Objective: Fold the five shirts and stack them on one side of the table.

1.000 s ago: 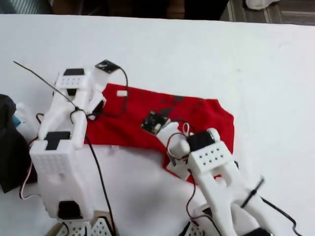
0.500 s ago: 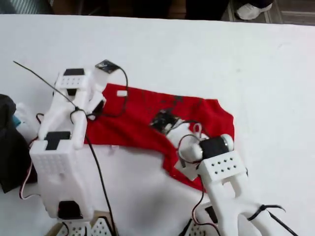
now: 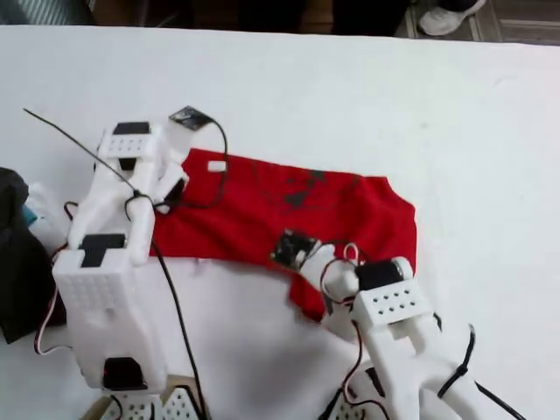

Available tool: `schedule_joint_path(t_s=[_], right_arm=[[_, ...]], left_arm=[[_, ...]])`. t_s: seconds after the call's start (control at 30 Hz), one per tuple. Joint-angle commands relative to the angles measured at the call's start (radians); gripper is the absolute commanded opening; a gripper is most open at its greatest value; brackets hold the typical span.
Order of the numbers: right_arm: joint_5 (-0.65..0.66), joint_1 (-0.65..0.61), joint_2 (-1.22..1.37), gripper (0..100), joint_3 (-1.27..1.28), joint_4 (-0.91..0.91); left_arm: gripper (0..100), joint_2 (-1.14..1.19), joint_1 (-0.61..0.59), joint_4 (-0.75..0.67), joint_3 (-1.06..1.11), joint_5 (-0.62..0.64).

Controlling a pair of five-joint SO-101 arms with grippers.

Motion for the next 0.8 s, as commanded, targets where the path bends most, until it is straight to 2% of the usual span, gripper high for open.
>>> schedule_joint_path(t_s=[0.0, 0.17, 0.33, 0.5, 0.63, 0.77], right_arm=[[0.043, -0.007, -0.025, 33.0, 0.015, -0.007], [0.064, 0.005, -0.024, 33.0, 0.087, -0.102], [0.064, 0.087, -0.013, 33.0, 0.095, -0.163], [0.064, 0.196, 0.136, 33.0, 0.084, -0.291], [0.061, 0.231, 0.263, 33.0, -0.020, -0.249], [0.064, 0.228, 0.277, 33.0, -0.086, -0.165]], left_arm=[[2, 0.009, -0.011, -0.026, 0.004, 0.008], [2, 0.009, -0.011, -0.026, 0.007, 0.009], [2, 0.009, -0.011, -0.026, 0.007, 0.009], [2, 0.009, -0.011, -0.026, 0.007, 0.009], [2, 0.009, -0.011, -0.025, 0.007, 0.009], [2, 0.009, -0.011, -0.025, 0.007, 0.009]])
